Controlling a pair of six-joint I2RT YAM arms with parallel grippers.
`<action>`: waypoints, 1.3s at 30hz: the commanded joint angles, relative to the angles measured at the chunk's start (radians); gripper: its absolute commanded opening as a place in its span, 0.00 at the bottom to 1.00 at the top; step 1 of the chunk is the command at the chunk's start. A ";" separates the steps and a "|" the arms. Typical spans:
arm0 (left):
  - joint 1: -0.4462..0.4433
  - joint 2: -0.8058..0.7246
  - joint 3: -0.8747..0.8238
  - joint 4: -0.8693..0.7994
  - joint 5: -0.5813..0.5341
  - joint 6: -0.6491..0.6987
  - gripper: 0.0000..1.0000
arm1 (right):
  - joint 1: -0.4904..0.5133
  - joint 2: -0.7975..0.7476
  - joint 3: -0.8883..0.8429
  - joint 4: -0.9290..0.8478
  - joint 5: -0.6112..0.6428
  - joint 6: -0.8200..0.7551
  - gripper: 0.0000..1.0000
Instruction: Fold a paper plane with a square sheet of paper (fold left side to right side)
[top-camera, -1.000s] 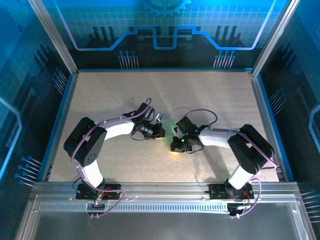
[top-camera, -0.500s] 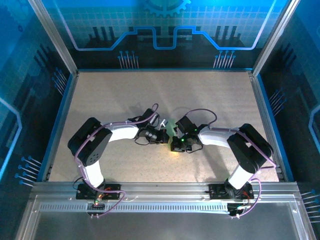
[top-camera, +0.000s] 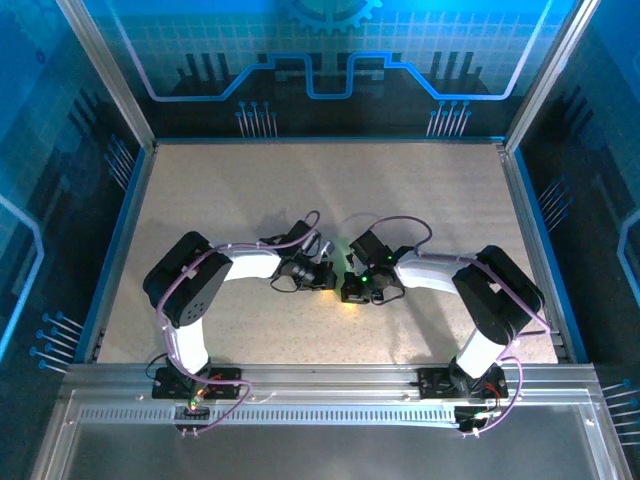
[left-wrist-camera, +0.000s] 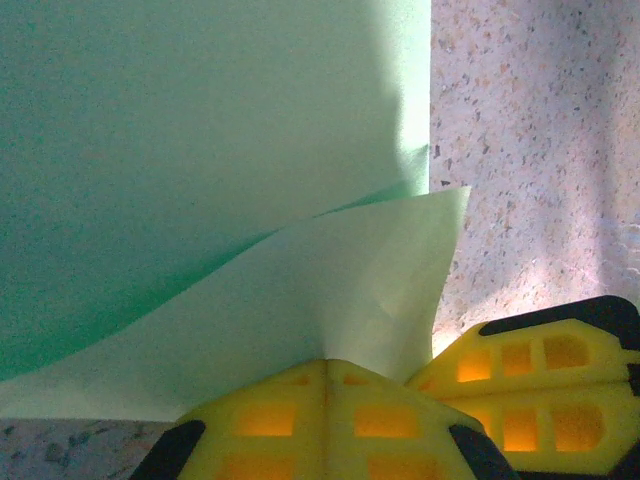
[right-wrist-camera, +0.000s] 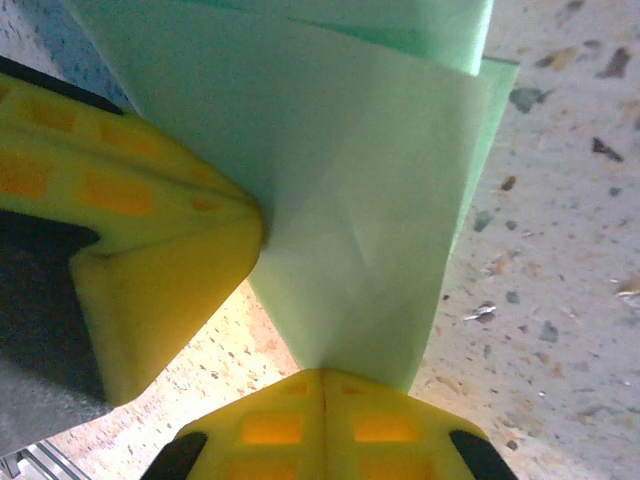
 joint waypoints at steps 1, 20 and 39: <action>-0.004 0.020 0.014 -0.017 -0.057 0.036 0.06 | -0.004 0.091 -0.049 -0.135 0.109 -0.018 0.00; 0.099 0.013 -0.023 0.036 -0.092 0.056 0.06 | -0.003 0.095 -0.047 -0.159 0.107 -0.025 0.00; 0.253 -0.068 -0.017 0.060 -0.086 0.076 0.06 | -0.004 0.071 -0.064 -0.139 0.103 -0.018 0.00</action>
